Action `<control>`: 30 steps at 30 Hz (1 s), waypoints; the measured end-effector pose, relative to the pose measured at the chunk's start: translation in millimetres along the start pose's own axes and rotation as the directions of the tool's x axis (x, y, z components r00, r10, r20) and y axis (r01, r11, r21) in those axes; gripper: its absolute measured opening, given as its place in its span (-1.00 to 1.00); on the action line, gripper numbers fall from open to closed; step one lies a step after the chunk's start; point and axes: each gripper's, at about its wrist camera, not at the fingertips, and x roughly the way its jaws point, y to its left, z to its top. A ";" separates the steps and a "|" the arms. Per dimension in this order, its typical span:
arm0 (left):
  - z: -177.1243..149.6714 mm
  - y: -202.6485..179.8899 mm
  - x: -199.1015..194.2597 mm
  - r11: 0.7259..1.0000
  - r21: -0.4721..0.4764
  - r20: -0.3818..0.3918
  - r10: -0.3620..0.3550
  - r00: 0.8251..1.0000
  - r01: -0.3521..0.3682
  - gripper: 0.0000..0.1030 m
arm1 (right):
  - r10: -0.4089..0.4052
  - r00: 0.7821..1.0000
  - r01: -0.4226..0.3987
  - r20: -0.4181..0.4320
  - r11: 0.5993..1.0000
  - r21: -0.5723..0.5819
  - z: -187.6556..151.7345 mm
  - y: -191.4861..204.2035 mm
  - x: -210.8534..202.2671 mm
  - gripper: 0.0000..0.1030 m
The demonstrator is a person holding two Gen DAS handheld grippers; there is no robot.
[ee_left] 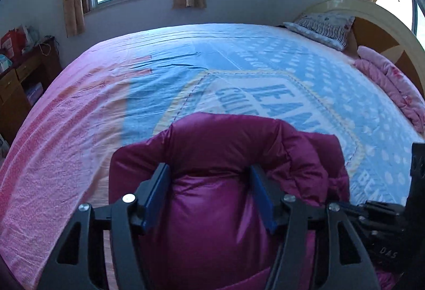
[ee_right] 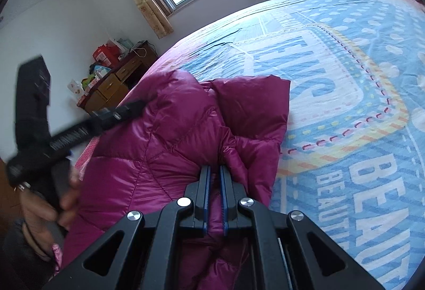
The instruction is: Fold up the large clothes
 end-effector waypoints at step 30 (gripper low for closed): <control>-4.3 -27.5 18.7 0.979 0.154 -0.038 0.138 0.990 -0.131 0.52 | -0.014 0.995 0.004 -0.100 0.996 -0.090 -81.0 32.0 -66.0 -0.82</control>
